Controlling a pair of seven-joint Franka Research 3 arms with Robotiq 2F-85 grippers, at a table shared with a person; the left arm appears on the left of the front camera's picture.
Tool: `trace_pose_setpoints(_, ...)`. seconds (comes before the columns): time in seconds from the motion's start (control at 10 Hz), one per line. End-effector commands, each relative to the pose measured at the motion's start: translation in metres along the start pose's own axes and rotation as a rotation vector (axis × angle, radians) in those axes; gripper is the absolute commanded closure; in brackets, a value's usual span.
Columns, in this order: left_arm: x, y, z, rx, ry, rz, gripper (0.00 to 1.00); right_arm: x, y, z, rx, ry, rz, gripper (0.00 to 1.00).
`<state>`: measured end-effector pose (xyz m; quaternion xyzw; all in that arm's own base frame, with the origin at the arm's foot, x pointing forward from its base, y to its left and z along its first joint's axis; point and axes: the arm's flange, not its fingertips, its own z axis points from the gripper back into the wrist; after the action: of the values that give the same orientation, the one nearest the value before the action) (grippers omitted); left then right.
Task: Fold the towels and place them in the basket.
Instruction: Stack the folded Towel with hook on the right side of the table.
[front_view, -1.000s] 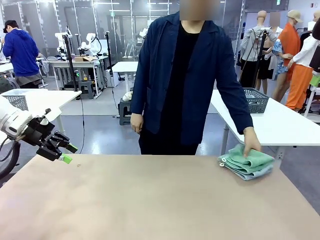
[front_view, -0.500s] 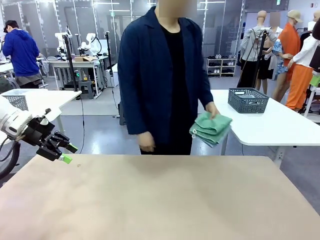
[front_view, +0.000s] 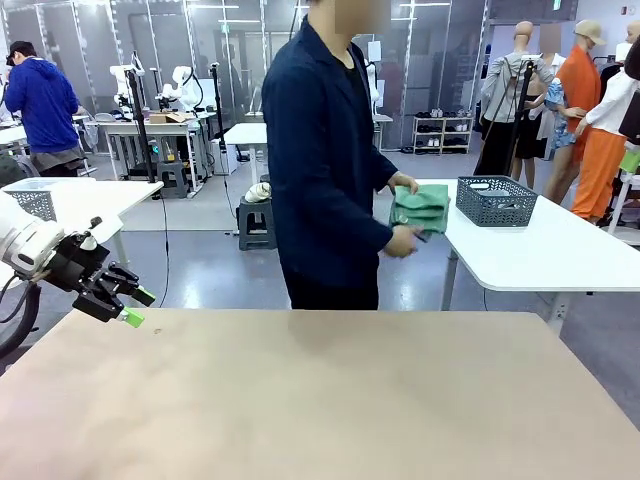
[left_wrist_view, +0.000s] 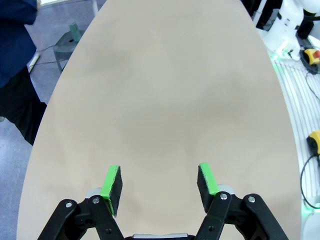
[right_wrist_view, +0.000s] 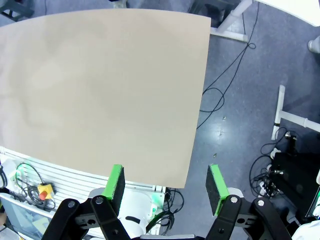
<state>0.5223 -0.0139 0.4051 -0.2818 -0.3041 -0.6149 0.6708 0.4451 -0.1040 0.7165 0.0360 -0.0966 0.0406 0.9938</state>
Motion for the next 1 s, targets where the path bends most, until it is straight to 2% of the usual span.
trace_pose_setpoints(0.0, 0.0012, 0.0000, 0.0000, 0.007, 0.005, -0.001, 0.23, 0.0004, 0.0005, 0.0000, -0.008, -0.001, -0.003, 0.18)
trace_pose_setpoints(0.9, 0.0012, 0.0000, 0.0000, 0.007, 0.005, -0.001, 0.23, 0.0004, 0.0005, 0.0000, -0.008, -0.001, -0.003, 0.18)
